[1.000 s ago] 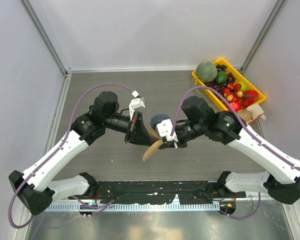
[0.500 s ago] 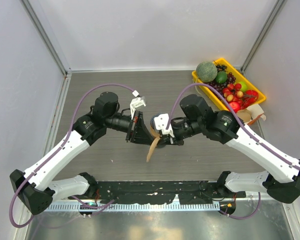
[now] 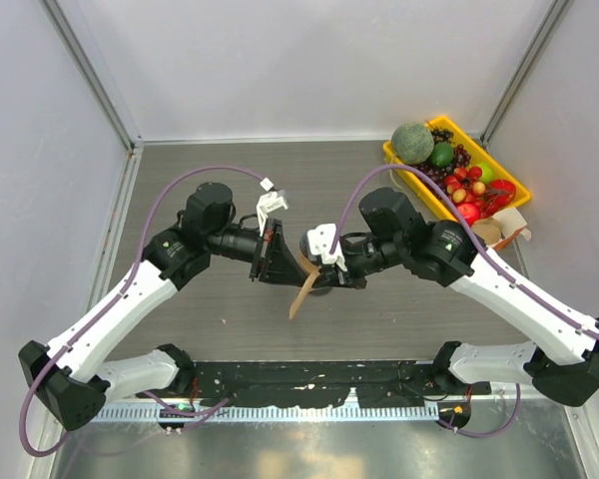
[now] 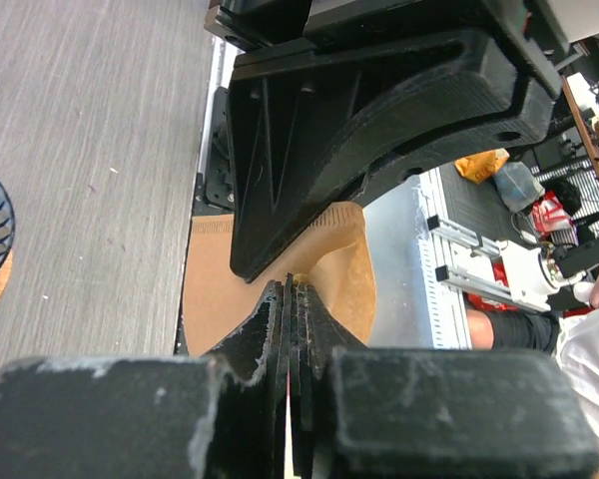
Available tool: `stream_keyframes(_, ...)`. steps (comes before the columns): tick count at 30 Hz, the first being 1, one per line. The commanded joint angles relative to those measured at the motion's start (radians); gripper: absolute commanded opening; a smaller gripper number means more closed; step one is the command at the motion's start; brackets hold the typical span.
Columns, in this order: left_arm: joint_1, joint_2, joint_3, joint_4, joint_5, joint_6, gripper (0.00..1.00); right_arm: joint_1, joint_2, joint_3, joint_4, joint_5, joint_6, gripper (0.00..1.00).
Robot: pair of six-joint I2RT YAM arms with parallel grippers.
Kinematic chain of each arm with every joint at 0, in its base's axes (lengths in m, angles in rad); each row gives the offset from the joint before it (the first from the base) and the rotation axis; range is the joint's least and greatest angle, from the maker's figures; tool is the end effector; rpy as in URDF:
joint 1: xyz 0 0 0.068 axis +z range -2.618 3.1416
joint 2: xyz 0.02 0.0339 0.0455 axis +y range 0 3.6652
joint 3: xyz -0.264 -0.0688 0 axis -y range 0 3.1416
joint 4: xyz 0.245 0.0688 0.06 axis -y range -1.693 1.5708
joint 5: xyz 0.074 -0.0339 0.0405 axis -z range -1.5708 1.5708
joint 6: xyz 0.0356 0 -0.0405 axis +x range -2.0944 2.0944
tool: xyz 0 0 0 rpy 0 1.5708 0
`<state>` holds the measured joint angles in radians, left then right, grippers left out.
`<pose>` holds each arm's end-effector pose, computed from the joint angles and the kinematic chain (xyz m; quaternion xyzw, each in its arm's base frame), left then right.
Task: Place the coffee filter in the dripper
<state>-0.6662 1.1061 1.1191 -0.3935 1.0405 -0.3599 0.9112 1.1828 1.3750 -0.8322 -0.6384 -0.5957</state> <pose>0.1629 -0.1671 0.3785 0.3850 0.6676 -0.5974 0.2218 0.1251 0.1959 0.4023 -0.6832 0.5225 0.3439 0.3768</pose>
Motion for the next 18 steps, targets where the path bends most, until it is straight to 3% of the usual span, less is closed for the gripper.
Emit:
stream_keyframes(1,0.024,-0.038,0.031,0.012,0.001,0.013,0.09,-0.014,-0.035,-0.011,0.033,-0.001,0.008,0.05)
stream_keyframes(9,0.027,-0.037,0.074,-0.065,-0.025,0.079,0.35,-0.018,-0.023,-0.017,0.035,-0.014,0.02,0.05)
stream_keyframes(18,0.027,-0.052,0.087,-0.139,-0.072,0.153,0.45,-0.032,-0.022,-0.014,0.036,-0.04,0.031,0.05)
